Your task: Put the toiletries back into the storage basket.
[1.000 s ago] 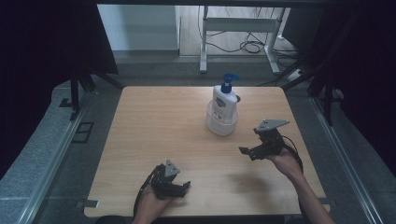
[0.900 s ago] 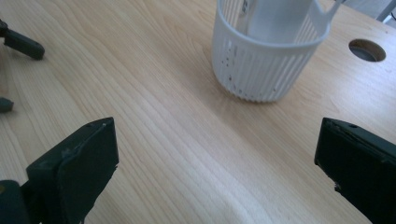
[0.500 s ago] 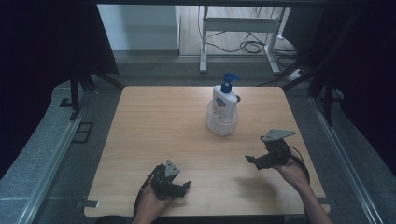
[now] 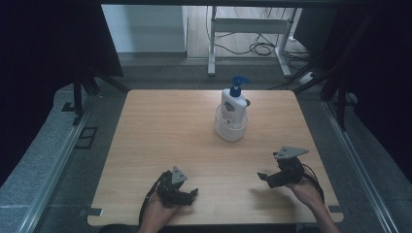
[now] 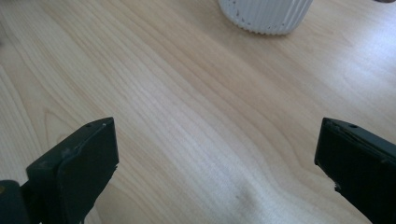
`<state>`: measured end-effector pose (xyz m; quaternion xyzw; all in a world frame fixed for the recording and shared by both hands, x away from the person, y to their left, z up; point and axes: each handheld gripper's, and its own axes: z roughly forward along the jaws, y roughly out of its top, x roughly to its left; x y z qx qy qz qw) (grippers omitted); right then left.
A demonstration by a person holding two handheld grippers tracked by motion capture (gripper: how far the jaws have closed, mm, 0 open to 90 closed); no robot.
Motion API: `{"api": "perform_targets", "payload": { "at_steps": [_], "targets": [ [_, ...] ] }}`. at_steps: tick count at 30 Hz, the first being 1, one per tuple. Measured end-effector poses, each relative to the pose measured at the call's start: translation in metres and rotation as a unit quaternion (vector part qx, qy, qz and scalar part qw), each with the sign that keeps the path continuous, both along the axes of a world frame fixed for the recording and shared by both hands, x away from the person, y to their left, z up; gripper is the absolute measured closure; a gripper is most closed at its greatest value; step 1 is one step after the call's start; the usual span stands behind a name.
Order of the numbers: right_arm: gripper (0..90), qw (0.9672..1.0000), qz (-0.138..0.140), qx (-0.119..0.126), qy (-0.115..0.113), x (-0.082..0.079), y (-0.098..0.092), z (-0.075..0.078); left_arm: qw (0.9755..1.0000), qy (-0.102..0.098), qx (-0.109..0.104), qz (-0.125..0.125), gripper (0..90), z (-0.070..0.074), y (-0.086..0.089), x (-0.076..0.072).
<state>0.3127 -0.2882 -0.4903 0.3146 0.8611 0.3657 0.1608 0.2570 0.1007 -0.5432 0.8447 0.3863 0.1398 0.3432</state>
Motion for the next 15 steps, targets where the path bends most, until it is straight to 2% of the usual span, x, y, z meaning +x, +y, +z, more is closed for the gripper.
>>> {"api": "perform_targets", "payload": {
  "at_steps": [10,15],
  "targets": [
    [0.0,0.9999,-0.009,0.006,0.010,-0.016,-0.005,-0.028,1.0000,0.000,0.000,0.001,11.9,0.000,0.000,0.000],
    [0.0,0.9997,-0.007,-0.003,0.024,-0.022,-0.006,-0.045,1.0000,0.000,-0.001,0.001,11.9,0.000,0.000,0.000]
  ]
}}
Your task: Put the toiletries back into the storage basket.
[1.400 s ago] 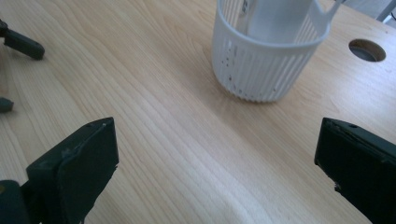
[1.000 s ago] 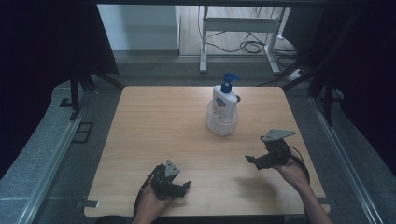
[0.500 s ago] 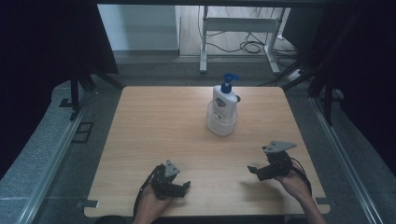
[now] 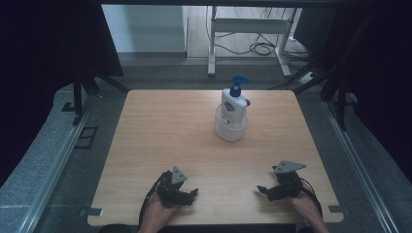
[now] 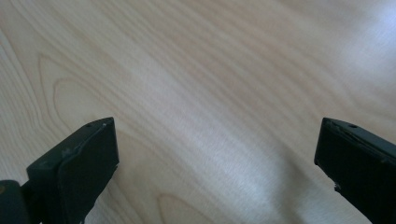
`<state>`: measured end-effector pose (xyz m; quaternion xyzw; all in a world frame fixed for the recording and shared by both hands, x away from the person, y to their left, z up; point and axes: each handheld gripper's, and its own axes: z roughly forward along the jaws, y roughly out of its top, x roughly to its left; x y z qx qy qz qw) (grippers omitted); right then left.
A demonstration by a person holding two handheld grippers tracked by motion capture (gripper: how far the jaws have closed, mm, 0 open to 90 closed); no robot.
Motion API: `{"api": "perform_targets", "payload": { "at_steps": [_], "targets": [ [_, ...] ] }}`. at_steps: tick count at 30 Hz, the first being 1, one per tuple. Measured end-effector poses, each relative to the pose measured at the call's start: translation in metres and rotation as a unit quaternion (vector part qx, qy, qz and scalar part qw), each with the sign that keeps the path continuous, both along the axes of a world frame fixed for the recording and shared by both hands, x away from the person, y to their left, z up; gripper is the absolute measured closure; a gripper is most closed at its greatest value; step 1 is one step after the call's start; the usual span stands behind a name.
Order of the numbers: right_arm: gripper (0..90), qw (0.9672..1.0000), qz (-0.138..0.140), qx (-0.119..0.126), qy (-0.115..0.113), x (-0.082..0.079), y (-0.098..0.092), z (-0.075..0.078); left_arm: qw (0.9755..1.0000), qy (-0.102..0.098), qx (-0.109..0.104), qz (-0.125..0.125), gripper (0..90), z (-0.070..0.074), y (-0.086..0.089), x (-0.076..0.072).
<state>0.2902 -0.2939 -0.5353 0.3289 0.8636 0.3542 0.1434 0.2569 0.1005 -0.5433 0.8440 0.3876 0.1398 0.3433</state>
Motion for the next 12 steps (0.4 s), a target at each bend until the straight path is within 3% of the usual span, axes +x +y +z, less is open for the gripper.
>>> {"api": "perform_targets", "payload": {
  "at_steps": [4,12],
  "targets": [
    [0.0,0.9999,-0.002,-0.004,0.010,-0.0016,-0.0004,-0.0068,1.0000,0.000,0.000,0.000,11.9,0.0000,0.0000,0.0001],
    [0.0,1.0000,-0.007,0.000,0.007,-0.0029,-0.0008,-0.0079,1.0000,0.000,0.000,0.001,11.9,-0.0001,-0.0004,0.0001]
  ]
}}
